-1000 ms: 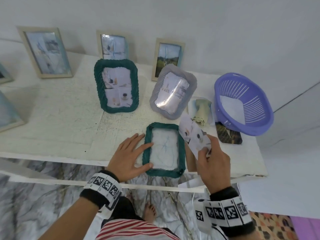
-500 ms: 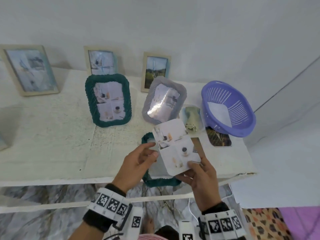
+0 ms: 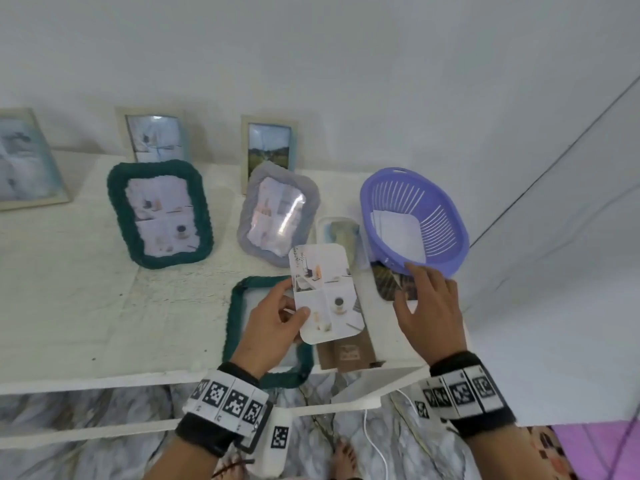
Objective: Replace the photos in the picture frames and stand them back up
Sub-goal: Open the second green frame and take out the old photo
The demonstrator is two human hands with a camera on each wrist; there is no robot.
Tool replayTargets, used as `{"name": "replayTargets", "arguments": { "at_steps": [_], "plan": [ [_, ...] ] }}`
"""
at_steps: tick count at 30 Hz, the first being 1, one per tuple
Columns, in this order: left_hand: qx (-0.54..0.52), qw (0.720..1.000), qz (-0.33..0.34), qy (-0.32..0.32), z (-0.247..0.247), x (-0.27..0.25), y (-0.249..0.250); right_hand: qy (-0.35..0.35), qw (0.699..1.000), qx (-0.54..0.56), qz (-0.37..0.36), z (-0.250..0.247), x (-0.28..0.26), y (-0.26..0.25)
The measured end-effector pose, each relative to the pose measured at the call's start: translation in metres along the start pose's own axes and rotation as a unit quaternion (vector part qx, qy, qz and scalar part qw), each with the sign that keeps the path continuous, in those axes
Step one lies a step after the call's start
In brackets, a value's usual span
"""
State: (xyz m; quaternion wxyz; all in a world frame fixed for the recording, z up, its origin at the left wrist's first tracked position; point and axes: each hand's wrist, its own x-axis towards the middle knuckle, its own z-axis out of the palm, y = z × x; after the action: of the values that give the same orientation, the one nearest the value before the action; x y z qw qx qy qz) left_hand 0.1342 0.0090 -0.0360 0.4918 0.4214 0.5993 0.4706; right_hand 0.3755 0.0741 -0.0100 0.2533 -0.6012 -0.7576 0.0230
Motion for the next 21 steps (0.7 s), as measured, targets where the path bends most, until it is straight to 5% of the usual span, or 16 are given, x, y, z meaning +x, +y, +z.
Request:
{"name": "replayTargets", "arguments": {
  "at_steps": [5,14,21],
  "plan": [
    [0.071,0.996,-0.005,0.043,0.054,0.025,-0.002,-0.06,0.99,-0.113,-0.059,-0.003,0.046,0.058],
    [0.198,0.976,-0.029,0.082,0.128,0.064,0.018,-0.024,0.99,0.032,-0.137,-0.03,0.083,0.105],
    [0.237,0.965,-0.076,0.087,0.171,0.112,0.03,-0.026,0.985,0.034,-0.166,-0.034,0.086,0.113]
  ]
}}
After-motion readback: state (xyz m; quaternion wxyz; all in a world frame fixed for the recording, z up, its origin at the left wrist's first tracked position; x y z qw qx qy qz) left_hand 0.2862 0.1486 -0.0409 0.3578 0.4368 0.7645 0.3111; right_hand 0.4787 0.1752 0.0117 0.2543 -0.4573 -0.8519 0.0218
